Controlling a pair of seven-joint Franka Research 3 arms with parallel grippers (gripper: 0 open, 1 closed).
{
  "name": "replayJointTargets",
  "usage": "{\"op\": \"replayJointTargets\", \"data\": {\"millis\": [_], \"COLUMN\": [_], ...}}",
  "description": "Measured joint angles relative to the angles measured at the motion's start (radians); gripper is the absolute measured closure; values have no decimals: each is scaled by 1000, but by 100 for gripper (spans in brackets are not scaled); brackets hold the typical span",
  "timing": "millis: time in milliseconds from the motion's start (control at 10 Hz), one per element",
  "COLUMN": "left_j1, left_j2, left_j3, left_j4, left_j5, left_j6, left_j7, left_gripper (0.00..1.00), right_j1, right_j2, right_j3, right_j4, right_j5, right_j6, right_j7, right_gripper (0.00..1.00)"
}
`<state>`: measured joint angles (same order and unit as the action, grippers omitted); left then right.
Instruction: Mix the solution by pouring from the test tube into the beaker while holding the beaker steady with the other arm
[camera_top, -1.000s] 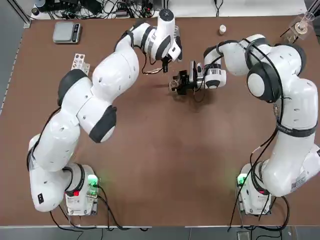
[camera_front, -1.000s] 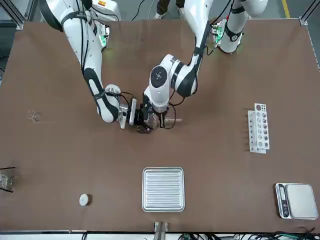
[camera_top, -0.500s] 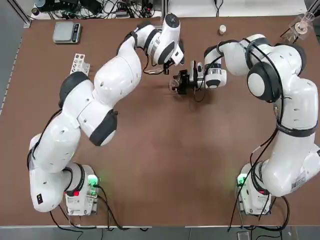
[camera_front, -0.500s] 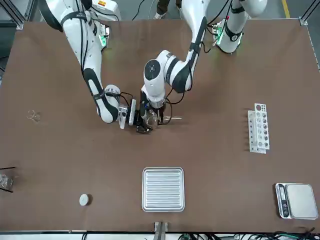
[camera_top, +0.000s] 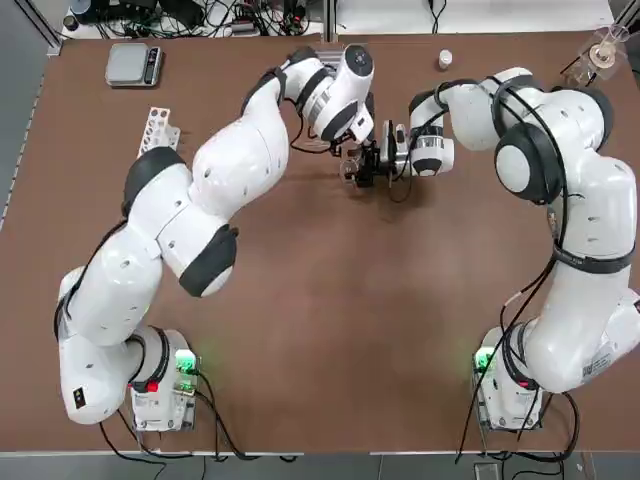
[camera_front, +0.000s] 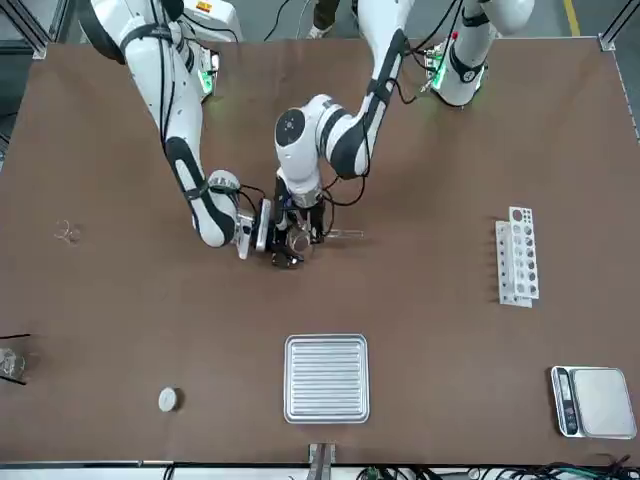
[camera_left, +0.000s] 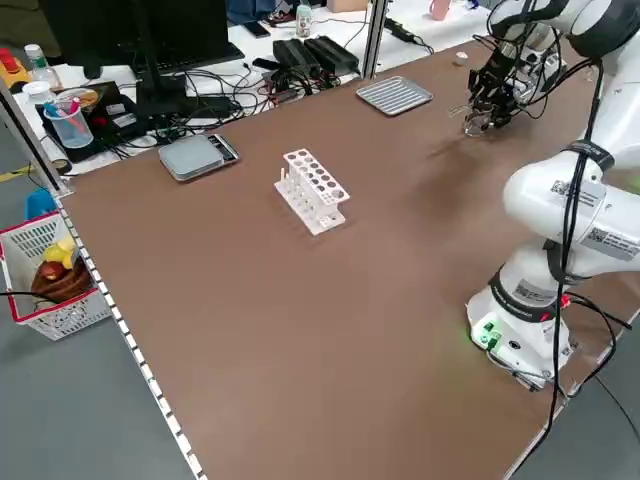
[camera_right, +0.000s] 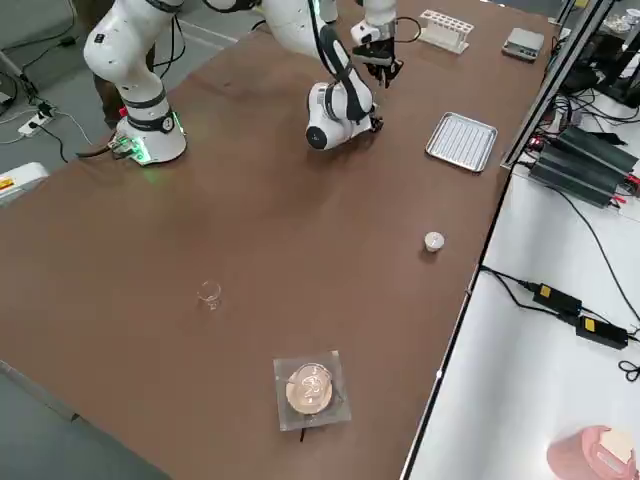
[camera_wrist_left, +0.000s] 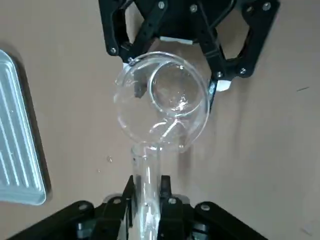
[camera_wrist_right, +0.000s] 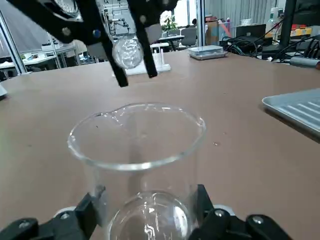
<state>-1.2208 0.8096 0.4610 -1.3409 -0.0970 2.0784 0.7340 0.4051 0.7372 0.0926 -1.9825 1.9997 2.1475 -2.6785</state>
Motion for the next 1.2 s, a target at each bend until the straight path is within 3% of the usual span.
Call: {"op": "replayJointTargets", "data": {"millis": [1200], "left_j1": [-14], "left_j2": [6], "left_j3": [-19], "left_j4": [13], "left_j5": [160], "left_j6": [-37], "left_j7": [-8], "left_gripper": [79], "right_j1": [0], "right_j2": [0], "right_j3": [0], "right_j4": [0], "right_j5": [0], "right_j6": [0], "right_j7": [0], "right_gripper": [22]}}
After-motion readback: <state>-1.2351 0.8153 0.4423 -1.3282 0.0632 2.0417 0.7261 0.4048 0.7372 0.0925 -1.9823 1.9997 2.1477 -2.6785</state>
